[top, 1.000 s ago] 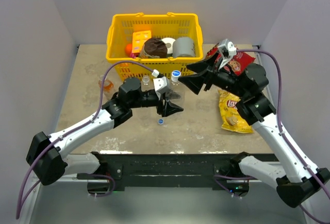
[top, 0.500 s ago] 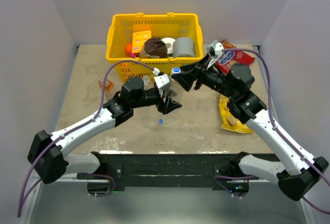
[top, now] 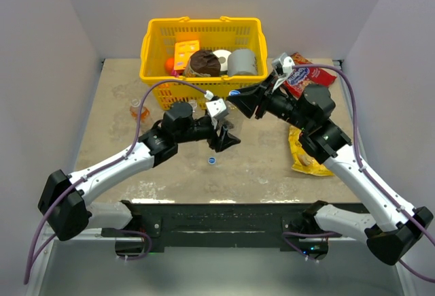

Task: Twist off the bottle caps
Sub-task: Unscrew the bottle cap from the plastic bottle.

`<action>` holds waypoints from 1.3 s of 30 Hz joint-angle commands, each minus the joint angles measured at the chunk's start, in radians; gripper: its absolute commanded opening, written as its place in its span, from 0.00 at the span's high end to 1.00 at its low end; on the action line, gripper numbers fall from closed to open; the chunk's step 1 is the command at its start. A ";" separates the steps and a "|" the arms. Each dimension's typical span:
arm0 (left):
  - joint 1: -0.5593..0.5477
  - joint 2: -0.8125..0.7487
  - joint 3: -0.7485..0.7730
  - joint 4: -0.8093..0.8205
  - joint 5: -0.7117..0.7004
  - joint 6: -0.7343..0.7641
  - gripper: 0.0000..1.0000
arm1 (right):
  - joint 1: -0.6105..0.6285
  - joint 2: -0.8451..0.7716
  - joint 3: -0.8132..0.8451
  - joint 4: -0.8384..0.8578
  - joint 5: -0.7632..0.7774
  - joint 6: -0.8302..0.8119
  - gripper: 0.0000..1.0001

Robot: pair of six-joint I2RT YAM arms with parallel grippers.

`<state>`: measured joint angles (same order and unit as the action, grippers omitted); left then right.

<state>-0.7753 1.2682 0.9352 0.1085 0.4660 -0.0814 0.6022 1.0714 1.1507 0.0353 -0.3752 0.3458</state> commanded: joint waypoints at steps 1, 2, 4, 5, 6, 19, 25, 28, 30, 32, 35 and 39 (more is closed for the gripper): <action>-0.005 -0.003 0.047 0.030 0.011 0.026 0.72 | 0.004 0.004 0.032 0.028 0.004 -0.014 0.71; -0.005 -0.004 0.047 0.030 0.017 0.026 0.71 | 0.004 0.009 0.038 0.020 -0.013 -0.013 0.75; -0.005 -0.007 0.045 0.036 0.029 0.022 0.72 | 0.004 0.022 0.040 0.015 -0.040 -0.014 0.83; -0.005 -0.009 0.044 0.037 0.043 0.023 0.72 | 0.002 0.025 0.040 0.015 -0.072 -0.005 0.85; -0.005 -0.010 0.045 0.039 0.052 0.023 0.72 | 0.004 0.025 0.041 0.011 -0.083 -0.010 0.87; 0.001 -0.047 0.044 0.097 0.446 0.060 0.71 | -0.134 0.082 0.046 0.172 -0.747 0.094 0.91; 0.001 -0.036 0.039 0.189 0.667 -0.015 0.72 | -0.137 0.110 0.055 0.224 -0.982 0.122 0.91; 0.001 -0.041 0.022 0.270 0.749 -0.076 0.72 | -0.137 0.113 0.060 0.206 -1.015 0.096 0.90; 0.001 -0.039 0.019 0.306 0.789 -0.102 0.72 | -0.137 0.113 0.073 0.151 -1.056 0.033 0.90; 0.001 -0.030 0.017 0.341 0.827 -0.129 0.72 | -0.139 0.114 0.093 0.083 -1.097 -0.036 0.90; 0.001 -0.023 0.014 0.356 0.836 -0.152 0.72 | -0.139 0.127 0.130 -0.029 -1.117 -0.139 0.90; 0.001 -0.023 0.017 0.338 0.820 -0.138 0.72 | -0.139 0.125 0.142 -0.032 -1.004 -0.139 0.92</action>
<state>-0.7765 1.2812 0.9176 0.2646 1.2160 -0.1841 0.4599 1.1812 1.2888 0.1158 -1.3716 0.3164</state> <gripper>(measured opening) 0.606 0.354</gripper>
